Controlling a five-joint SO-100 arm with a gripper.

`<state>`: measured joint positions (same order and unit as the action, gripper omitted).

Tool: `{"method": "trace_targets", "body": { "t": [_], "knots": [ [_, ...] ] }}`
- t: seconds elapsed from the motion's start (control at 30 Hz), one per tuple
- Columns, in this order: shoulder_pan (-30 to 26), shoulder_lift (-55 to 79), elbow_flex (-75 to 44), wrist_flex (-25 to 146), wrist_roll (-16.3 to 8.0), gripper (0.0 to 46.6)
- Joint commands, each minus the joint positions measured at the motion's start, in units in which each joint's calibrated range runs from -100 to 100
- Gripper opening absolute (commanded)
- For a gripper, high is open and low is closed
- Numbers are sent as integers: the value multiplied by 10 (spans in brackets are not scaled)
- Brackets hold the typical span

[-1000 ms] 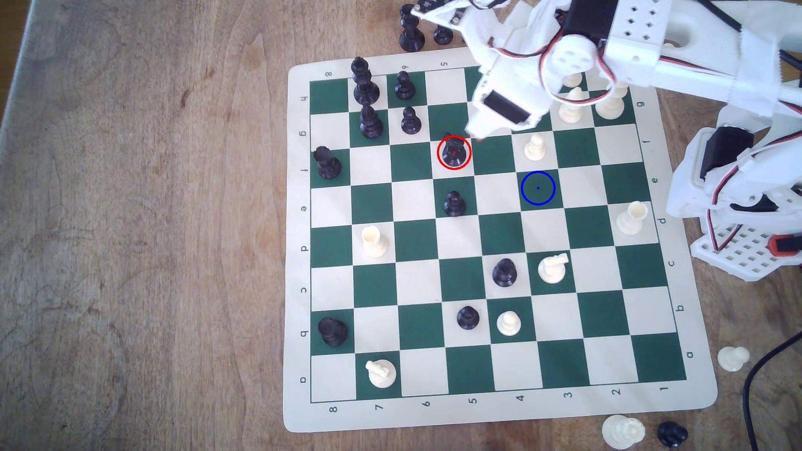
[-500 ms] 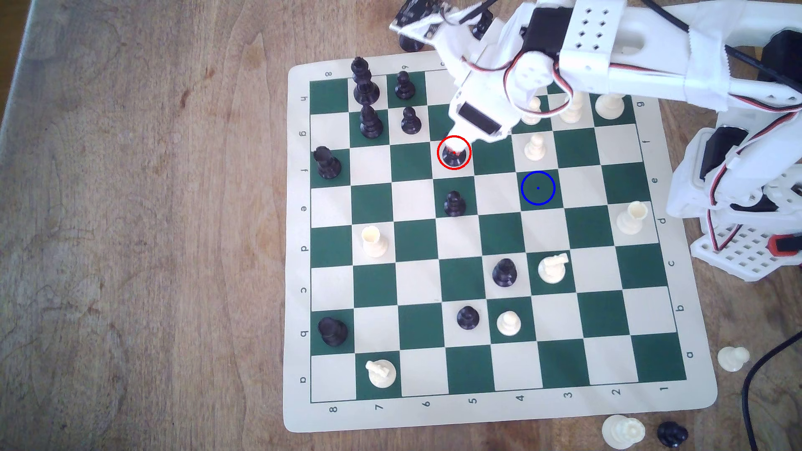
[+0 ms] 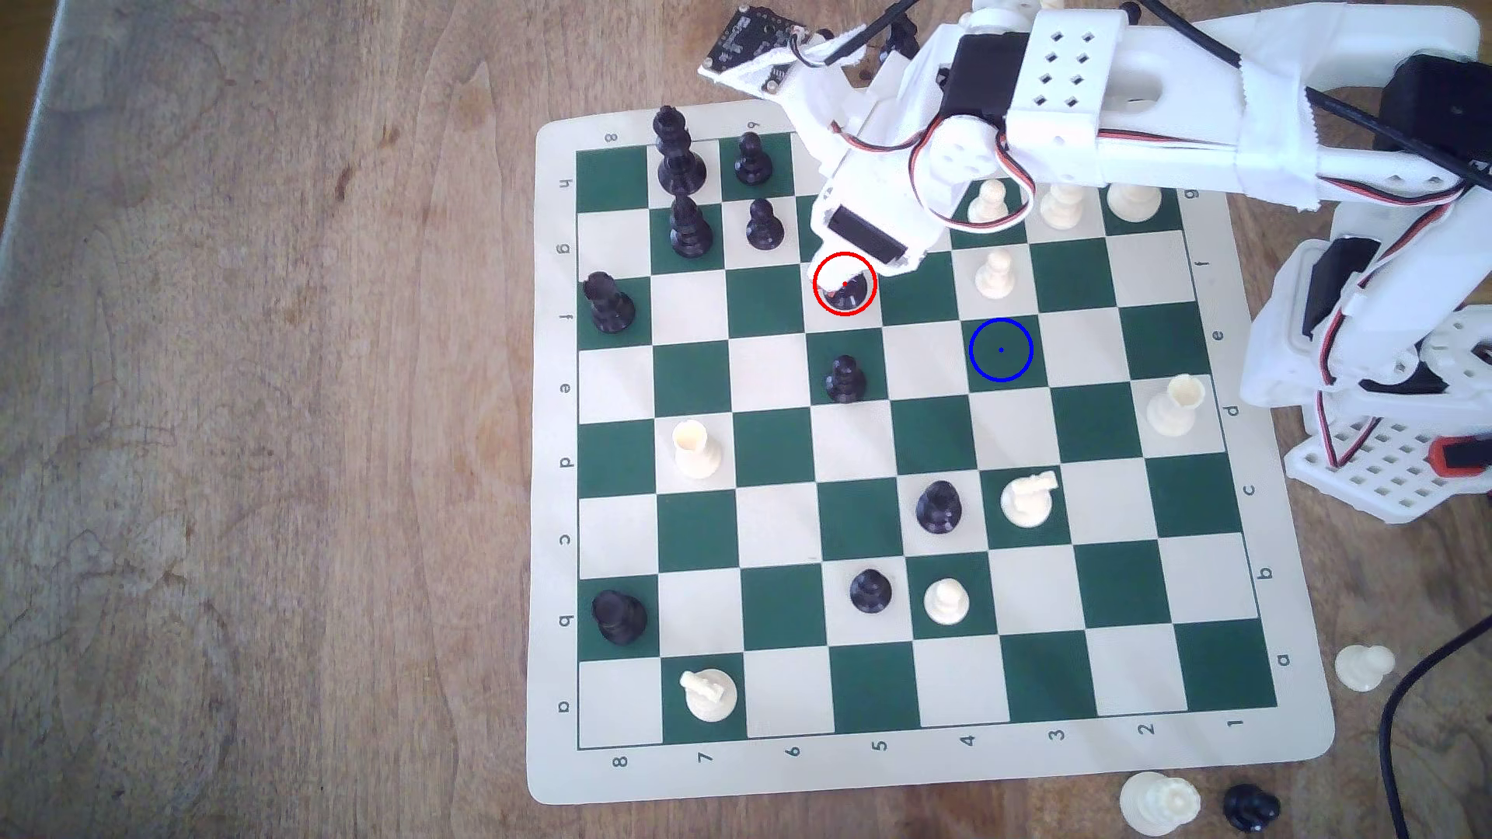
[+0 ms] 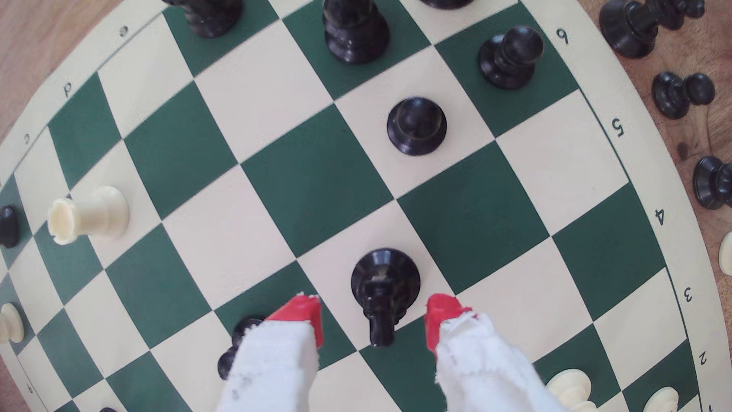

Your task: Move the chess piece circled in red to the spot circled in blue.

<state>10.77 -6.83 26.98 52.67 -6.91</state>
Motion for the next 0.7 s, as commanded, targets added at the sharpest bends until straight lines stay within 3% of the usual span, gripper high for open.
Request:
{"method": "trace_targets", "body": {
  "t": [0.0, 0.67],
  "knots": [
    [-5, 8, -54, -11, 0, 142],
    [-7, 34, -54, -26, 3, 106]
  ]
}}
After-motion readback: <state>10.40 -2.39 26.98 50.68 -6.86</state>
